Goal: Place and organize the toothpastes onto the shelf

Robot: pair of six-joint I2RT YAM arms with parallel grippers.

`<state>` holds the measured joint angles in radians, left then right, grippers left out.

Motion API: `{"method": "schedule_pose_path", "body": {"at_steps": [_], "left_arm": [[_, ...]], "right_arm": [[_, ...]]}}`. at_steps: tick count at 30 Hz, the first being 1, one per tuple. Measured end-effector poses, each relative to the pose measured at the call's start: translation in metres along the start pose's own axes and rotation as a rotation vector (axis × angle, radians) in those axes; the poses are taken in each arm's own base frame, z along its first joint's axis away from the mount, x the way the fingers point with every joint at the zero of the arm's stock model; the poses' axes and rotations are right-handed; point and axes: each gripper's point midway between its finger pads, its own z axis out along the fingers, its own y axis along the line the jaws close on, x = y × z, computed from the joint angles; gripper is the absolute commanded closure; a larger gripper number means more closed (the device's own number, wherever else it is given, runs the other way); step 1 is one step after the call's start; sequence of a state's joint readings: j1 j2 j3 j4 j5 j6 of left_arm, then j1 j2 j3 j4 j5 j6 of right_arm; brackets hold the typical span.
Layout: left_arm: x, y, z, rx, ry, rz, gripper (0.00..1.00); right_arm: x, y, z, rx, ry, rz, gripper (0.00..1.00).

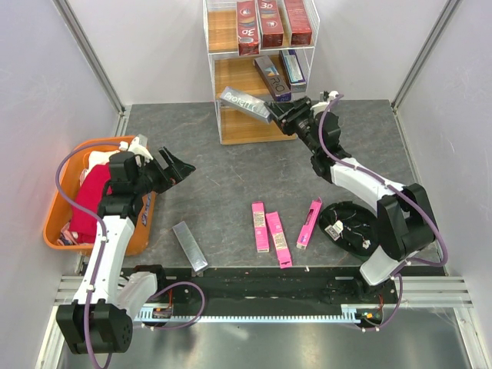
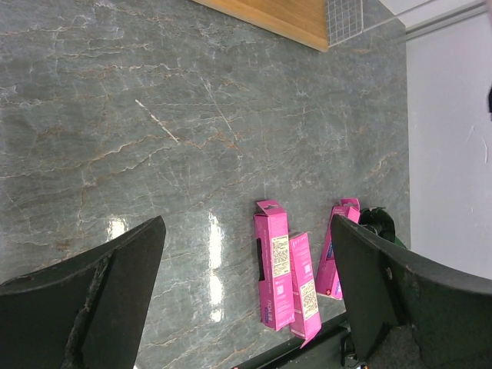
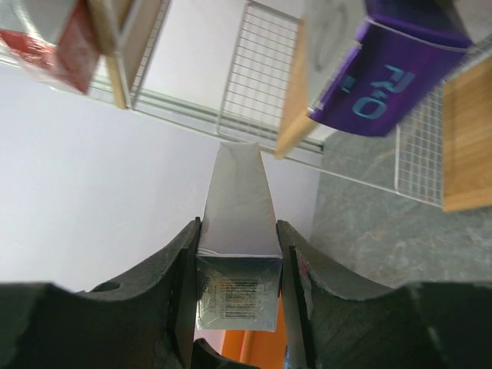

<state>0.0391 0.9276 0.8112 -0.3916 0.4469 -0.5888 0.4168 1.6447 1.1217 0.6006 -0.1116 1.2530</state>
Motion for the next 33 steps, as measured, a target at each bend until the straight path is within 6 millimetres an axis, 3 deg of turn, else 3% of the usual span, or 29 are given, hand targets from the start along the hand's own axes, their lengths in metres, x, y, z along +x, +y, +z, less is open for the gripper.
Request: {"method": "schedule_pose_path", "body": {"at_steps": [3,8,14,19,23,33], "left_arm": [[0.000,0.000,0.000,0.000,0.000,0.000,0.05],[0.000,0.000,0.000,0.000,0.000,0.000,0.05],[0.001,0.001,0.001,-0.001,0.002,0.002,0.05],[0.004,0.003,0.001,-0.004,0.010,0.006,0.05],[0.006,0.004,0.002,-0.002,0.018,0.007,0.05],[0.008,0.003,0.001,0.010,0.028,0.014,0.05]], "right_arm": [[-0.006,0.014,0.002,-0.038,-0.018,-0.002,0.93],[-0.015,0.015,0.006,-0.036,-0.075,0.029,0.94],[-0.016,-0.001,0.017,-0.001,-0.186,0.095,0.96],[0.012,-0.024,0.028,0.057,-0.239,0.143,0.97],[0.025,-0.030,0.035,0.043,-0.273,0.207,0.98],[0.004,-0.034,0.042,0.042,-0.391,0.241,0.99]]}}
